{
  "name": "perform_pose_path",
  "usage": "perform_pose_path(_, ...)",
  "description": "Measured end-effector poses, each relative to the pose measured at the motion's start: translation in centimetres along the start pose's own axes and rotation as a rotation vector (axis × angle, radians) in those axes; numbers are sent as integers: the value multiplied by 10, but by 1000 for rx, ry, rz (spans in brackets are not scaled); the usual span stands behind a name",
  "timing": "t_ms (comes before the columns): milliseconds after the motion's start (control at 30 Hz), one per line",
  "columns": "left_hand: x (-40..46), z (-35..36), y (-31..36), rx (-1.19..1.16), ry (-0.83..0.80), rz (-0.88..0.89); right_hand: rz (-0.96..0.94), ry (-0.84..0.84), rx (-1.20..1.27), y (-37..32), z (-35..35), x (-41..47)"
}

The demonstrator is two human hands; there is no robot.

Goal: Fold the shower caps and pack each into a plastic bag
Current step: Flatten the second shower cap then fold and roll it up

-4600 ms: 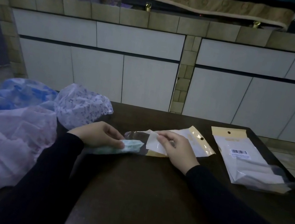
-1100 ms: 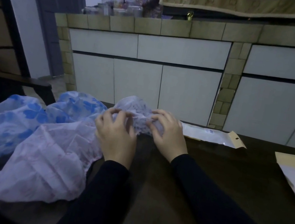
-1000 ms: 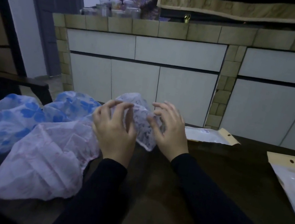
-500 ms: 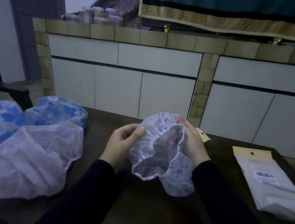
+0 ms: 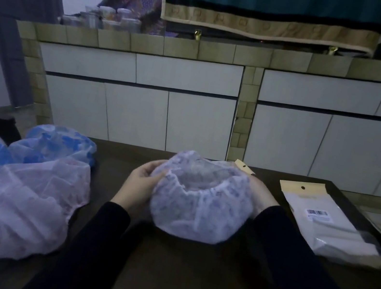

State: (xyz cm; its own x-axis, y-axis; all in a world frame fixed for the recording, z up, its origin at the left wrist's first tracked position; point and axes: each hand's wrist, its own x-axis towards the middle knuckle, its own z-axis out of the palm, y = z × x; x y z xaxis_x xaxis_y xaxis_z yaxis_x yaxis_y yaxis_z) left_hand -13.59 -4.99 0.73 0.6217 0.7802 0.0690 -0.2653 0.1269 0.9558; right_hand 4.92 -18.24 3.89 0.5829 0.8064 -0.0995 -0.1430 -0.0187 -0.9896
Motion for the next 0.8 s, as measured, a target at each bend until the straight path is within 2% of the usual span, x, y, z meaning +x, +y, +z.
perform_pose_path(33,1,-5,1,38,56,-8,-1,25,-65,1,0,4)
perform_pose_path(100,6,-17,-2,262,145,-43,-32,138,-410,8,-3,11)
perform_pose_path(167,7,-22,-5,372,166,-81,-19,188,-608,14,-5,12)
perform_pose_path(300,12,-26,-5,163,53,-176,-52,246,-700,13,-7,13)
perform_pose_path(400,14,-25,-6,229,19,-205,-101,265,-629,15,-7,14)
perform_pose_path(500,16,-28,-13,283,55,-85,-81,252,-712,18,-8,14)
perform_pose_path(667,19,-31,-10,691,482,146,44,195,-945,19,-11,13)
perform_pose_path(733,8,-20,-3,789,529,324,-68,211,-968,18,-12,12)
perform_pose_path(800,-5,-9,3,784,467,439,-306,232,-941,14,-9,8)
